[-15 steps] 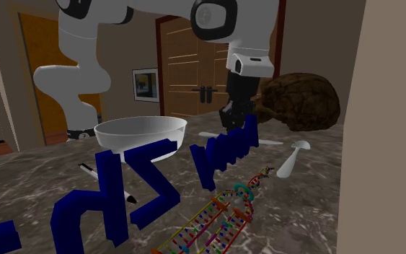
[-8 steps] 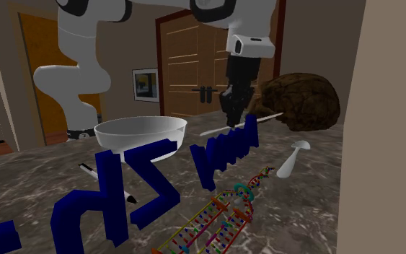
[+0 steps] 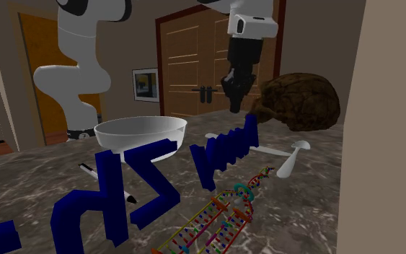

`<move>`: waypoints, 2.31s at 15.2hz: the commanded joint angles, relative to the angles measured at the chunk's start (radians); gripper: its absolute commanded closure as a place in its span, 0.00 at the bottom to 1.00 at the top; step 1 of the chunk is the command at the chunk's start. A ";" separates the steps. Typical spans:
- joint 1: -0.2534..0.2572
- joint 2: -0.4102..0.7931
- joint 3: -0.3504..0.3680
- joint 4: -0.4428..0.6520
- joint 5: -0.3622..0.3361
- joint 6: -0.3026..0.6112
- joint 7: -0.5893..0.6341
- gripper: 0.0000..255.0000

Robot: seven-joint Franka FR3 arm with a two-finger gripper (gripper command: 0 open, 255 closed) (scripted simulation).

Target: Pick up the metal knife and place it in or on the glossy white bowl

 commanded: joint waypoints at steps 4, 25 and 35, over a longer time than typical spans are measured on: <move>0.025 -0.060 -0.028 -0.188 -0.095 0.280 0.022 0.00; 0.049 -0.021 -0.060 -0.299 -0.183 0.520 0.065 1.00; 0.048 -0.046 -0.056 -0.278 -0.175 0.475 0.060 1.00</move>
